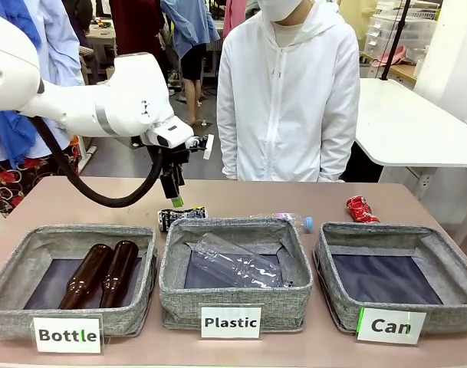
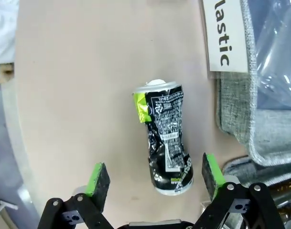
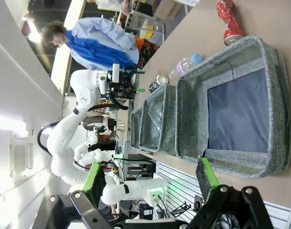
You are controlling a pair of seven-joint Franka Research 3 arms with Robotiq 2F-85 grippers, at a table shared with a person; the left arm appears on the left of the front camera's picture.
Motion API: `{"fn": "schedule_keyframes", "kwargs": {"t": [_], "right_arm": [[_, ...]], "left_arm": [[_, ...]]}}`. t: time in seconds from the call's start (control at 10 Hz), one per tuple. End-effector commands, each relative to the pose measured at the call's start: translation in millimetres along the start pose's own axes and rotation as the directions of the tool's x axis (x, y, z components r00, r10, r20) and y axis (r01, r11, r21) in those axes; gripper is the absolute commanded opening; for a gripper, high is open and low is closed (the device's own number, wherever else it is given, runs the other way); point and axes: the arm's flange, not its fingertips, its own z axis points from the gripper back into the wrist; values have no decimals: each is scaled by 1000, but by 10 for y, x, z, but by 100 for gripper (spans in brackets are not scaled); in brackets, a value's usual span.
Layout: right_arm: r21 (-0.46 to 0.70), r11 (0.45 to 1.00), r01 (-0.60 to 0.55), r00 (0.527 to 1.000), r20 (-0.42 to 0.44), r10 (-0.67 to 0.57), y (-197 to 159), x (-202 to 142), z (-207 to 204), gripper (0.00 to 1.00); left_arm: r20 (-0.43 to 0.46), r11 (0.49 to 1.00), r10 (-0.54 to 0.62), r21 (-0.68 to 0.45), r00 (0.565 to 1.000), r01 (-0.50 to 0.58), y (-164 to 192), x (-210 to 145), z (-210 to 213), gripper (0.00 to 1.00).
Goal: Sort the can waste into the basket.
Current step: Pick up the can waste from the table and place it in the right Fabric basket.
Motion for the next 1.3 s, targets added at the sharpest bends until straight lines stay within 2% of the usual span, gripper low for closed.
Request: {"fn": "schedule_keyframes", "kwargs": {"t": [0.0, 0.5, 0.9, 1.2], "right_arm": [[23, 999, -25, 1000, 16, 25, 12, 27, 8, 100], [23, 999, -25, 1000, 16, 25, 12, 27, 8, 100], [23, 999, -25, 1000, 16, 25, 12, 27, 8, 100], [23, 999, -25, 1000, 16, 25, 12, 27, 8, 100]], "left_arm": [[-42, 1000, 29, 7, 999, -29, -13, 24, -150, 100], [-33, 986, 94, -133, 995, -97, 75, -19, -607, 100], [-85, 983, 136, -110, 987, -145, 236, 2, -865, 100], [-127, 986, 118, -101, 985, -132, 222, -6, -926, 100]]}}
